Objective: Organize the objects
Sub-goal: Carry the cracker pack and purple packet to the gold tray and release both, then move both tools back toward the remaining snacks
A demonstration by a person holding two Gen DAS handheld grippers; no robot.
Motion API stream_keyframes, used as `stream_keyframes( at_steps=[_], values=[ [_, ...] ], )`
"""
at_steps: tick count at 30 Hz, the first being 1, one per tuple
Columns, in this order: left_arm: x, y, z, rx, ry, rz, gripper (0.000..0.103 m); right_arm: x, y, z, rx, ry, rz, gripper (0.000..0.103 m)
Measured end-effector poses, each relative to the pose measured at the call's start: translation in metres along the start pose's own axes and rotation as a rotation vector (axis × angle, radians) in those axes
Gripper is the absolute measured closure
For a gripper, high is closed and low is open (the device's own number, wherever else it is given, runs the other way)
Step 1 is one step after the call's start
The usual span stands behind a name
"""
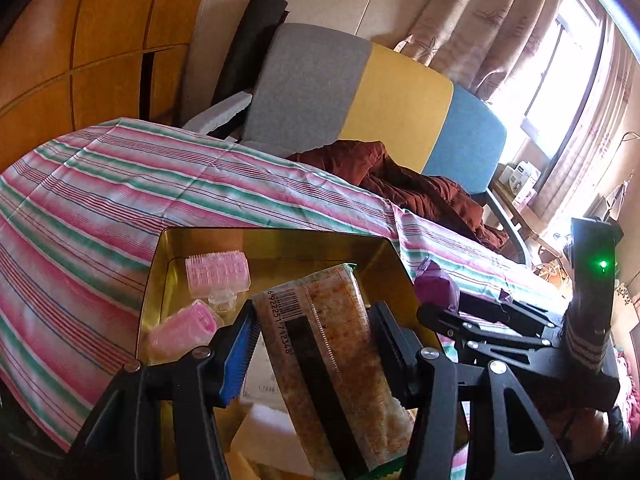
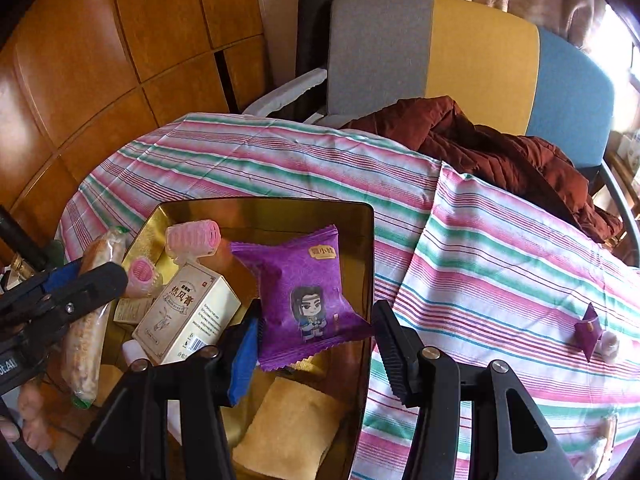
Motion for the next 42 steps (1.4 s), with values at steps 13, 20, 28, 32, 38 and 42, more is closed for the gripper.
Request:
stream_keyframes(
  at_steps=[13,20,28,32,38,42],
  values=[
    [0.025,0.019,-0.012,-0.02,0.052,-0.006,0.044,0.019,0.006,0.004,0.024,-0.029,-0.012,0.033],
    [0.003,-0.009,-0.008,0.028,0.119,0.001,0.044,0.007,-0.011,0.009,0.047,-0.049,-0.004,0.023],
    [-0.025,-0.026,0.007,0.091,0.178,0.041,0.044,-0.021,-0.023,0.0,0.016,-0.082,0.067,0.015],
    [-0.034,-0.035,0.016,0.125,0.196,0.049,0.044,-0.035,-0.029,-0.001,0.01,-0.104,0.1,0.011],
    [-0.039,-0.047,0.021,0.131,0.195,0.038,0.044,-0.053,-0.036,-0.001,-0.052,-0.255,0.161,0.008],
    [-0.04,-0.055,0.018,0.12,0.203,0.029,0.044,-0.06,-0.039,-0.001,-0.068,-0.297,0.174,0.007]
  ],
)
Point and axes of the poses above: each gripper's, at about its wrist camera, not at the fingertips, and x roughly the way its jaws point, z to its right, y to its top, the point moved 8 cm from there along x, roughly the way its jaws point, and after that the axes turned 14 degrees about -y, right-handed, at the moved point
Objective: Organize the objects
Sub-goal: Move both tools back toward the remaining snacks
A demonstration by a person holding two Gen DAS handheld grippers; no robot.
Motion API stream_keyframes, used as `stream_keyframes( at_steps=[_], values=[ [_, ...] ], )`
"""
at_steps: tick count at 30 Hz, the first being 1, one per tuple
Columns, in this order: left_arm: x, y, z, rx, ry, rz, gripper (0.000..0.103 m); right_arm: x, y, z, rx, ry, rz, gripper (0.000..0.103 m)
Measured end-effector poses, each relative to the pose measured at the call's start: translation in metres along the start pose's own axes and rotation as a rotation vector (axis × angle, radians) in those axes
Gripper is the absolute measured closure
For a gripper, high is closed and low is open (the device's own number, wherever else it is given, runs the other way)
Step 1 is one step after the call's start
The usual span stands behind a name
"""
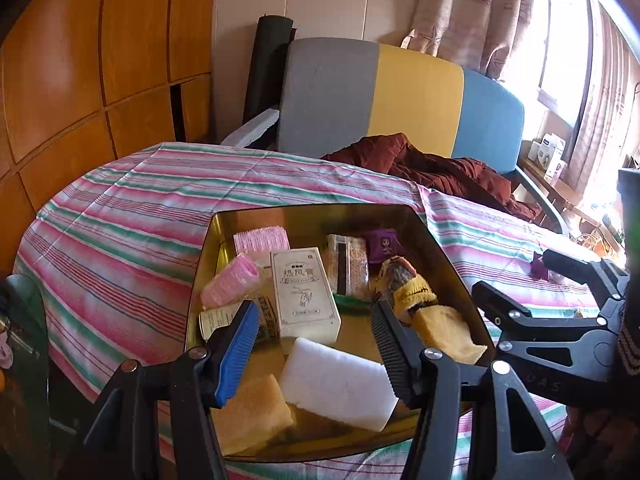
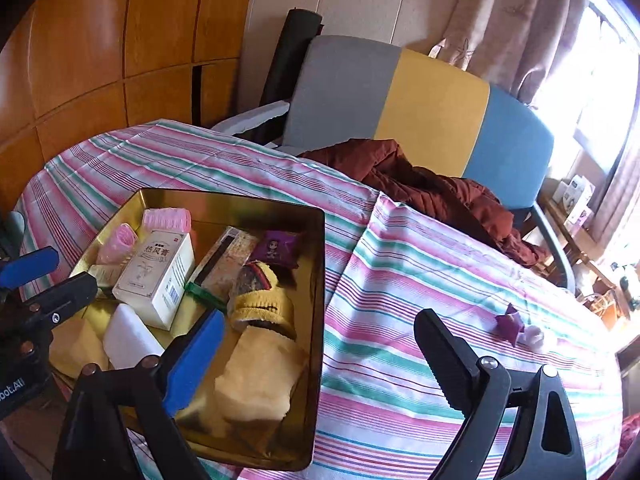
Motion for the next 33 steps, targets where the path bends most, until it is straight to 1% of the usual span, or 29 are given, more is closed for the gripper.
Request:
stream_keyframes(
  at_steps=[8,14,21,27,30,33],
  values=[
    [0.001,-0.014,0.003,0.004,0.005,-0.032,0.044,-0.006,-0.013,0.002,-0.012,-0.004,0.012,0.005],
    [0.006,-0.016,0.024,0.045,-0.023,-0.053,0.044,-0.002,-0.022,0.02,0.038,-0.016,-0.003,0.004],
    [0.015,-0.017,0.052,0.101,-0.051,-0.079,0.044,0.007,-0.031,0.051,0.097,-0.045,-0.026,0.003],
    [0.023,-0.015,0.077,0.152,-0.075,-0.094,0.044,0.02,-0.041,0.073,0.12,-0.061,-0.057,0.003],
    [0.029,-0.012,0.093,0.186,-0.098,-0.101,0.044,0.031,-0.047,0.097,0.154,-0.075,-0.09,0.003],
    [0.036,-0.011,0.11,0.214,-0.127,-0.115,0.044,0.045,-0.054,0.132,0.203,-0.098,-0.135,0.003]
  ],
)
Point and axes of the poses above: each gripper's, at about its wrist camera, not at the fingertips, and x roughly the way its jaws point, z to its right, y to its top, the point moved 8 cm from there along x, roughly the way its jaws point, and after that the axes turned 14 degrees about -y, right-handed, at the moved point
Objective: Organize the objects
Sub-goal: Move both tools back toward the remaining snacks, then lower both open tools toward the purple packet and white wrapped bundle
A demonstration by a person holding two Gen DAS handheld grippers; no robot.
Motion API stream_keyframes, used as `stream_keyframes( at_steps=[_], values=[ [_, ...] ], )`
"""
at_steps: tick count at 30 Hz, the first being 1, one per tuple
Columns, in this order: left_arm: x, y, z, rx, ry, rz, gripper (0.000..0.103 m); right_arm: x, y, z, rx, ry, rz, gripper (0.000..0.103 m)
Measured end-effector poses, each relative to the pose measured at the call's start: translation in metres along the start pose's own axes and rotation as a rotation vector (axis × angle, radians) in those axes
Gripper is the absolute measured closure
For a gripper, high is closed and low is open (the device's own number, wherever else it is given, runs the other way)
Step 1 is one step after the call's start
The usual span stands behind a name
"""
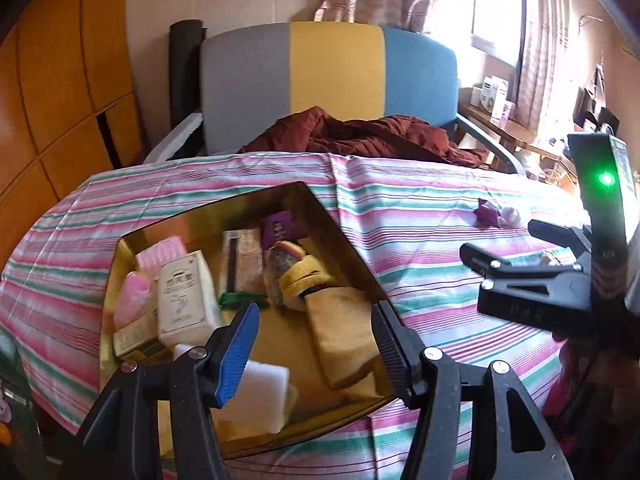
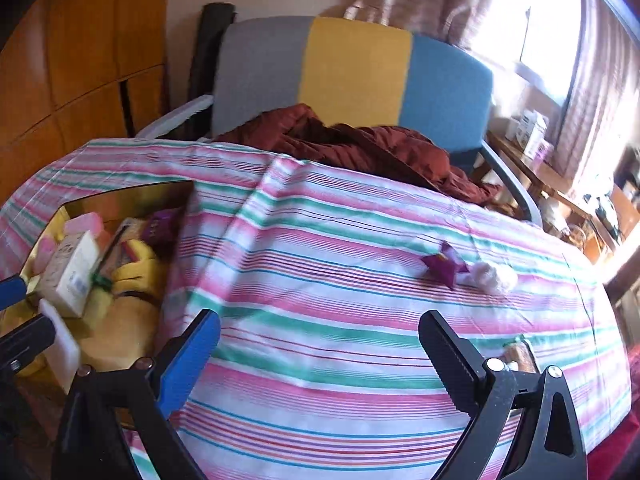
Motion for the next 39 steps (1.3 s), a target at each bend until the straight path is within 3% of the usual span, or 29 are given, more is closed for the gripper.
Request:
stream_keyframes(
  at_steps=[8,18,22,39],
  values=[
    [0.027,0.013,0.045,0.077,-0.068,-0.03,0.044,0.054,-0.001,0.106,0.124,-0.116,-0.122,0.003],
    [0.061,0.03,0.091,0.168,-0.098,-0.06,0.044,0.102,0.003,0.196,0.262,-0.206,-0.149,0.002],
    [0.072,0.034,0.108,0.205,-0.112,-0.07,0.044,0.116,-0.012,0.213,0.348,-0.199,-0.219,0.002],
    [0.118,0.039,0.158,0.304,-0.148,-0.128,0.044,0.119,-0.021,0.235,0.47,-0.172,-0.262,0.001]
  ],
)
Point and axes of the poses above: each gripper's, at about its wrist camera, not at the fingertips, and x roughly the way its jaws point, z to its right, y to its top, the point moved 8 cm from there along x, roughly the way its jaws point, and after that the axes turned 14 degrees about -y, right-handed, at the moved point
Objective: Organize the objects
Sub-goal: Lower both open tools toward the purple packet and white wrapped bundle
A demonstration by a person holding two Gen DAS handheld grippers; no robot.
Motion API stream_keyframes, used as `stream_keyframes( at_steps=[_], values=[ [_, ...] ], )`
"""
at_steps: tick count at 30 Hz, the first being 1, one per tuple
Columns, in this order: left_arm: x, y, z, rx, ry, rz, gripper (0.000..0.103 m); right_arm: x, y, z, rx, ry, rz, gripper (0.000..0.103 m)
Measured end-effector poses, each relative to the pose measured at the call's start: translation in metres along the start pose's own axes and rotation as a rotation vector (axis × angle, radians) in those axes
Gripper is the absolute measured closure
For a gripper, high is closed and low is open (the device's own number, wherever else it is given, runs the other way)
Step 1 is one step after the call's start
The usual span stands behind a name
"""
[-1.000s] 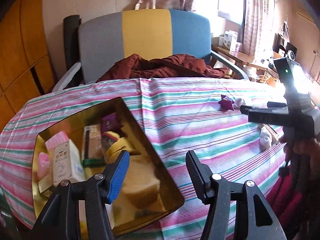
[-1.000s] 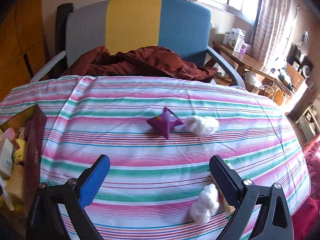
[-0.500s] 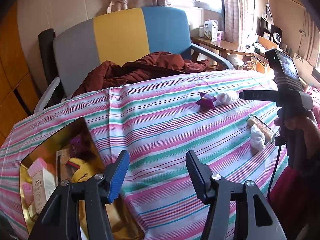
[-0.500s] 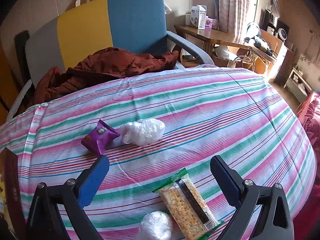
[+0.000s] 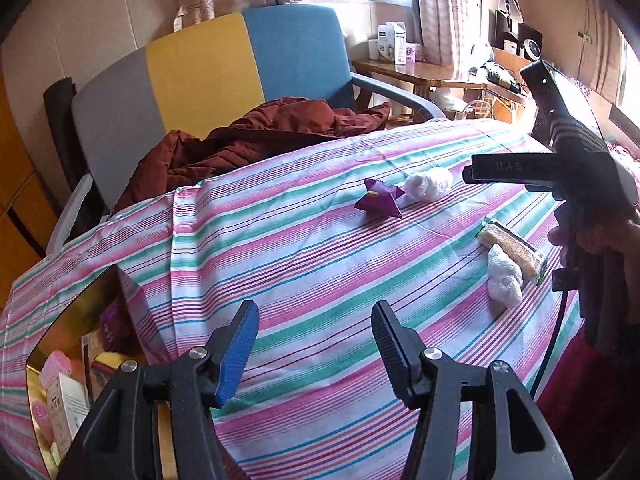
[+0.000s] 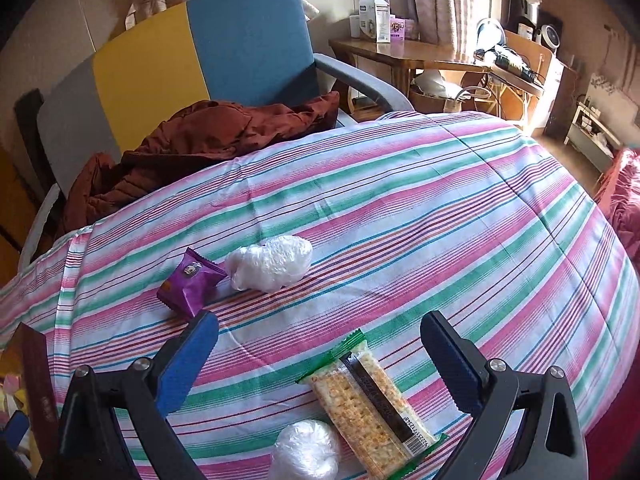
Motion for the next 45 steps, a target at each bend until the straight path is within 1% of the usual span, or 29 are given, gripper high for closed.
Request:
stream_keyframes(
  at_steps=[8,16,22,26,28,37,45],
  values=[
    [0.021,0.008,0.012,0.031,-0.011,-0.026,0.044,0.001,0.0,0.004,0.028,0.012,-0.014,0.001],
    [0.046,0.018,0.02,0.036,-0.035,-0.064,0.044,0.001,0.001,0.01,0.063,0.024,-0.029,0.001],
    [0.073,0.035,0.021,0.013,-0.064,-0.09,0.044,0.001,0.005,0.019,0.117,0.035,-0.031,0.001],
    [0.089,0.055,0.02,0.008,-0.083,-0.074,0.044,0.001,0.007,0.026,0.161,0.044,-0.038,0.001],
    [0.098,0.064,0.021,0.019,-0.084,-0.074,0.044,0.002,0.007,0.029,0.174,0.051,-0.046,0.001],
    [0.138,0.094,0.029,0.079,-0.146,-0.075,0.044,0.005,0.005,0.026,0.18,0.075,-0.066,0.001],
    [0.183,0.108,0.032,0.156,-0.153,-0.119,0.044,0.007,0.004,0.026,0.175,0.072,-0.074,0.001]
  ],
)
Point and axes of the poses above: each gripper's, at about its wrist camera, not at the fingertips, and x roughly the way its jaws point, z to its right, y to its top, the point moved 8 cm from there along x, roughly the way its jaws point, and after that the axes turned 14 degrees about -y, right-handed, at the moved point
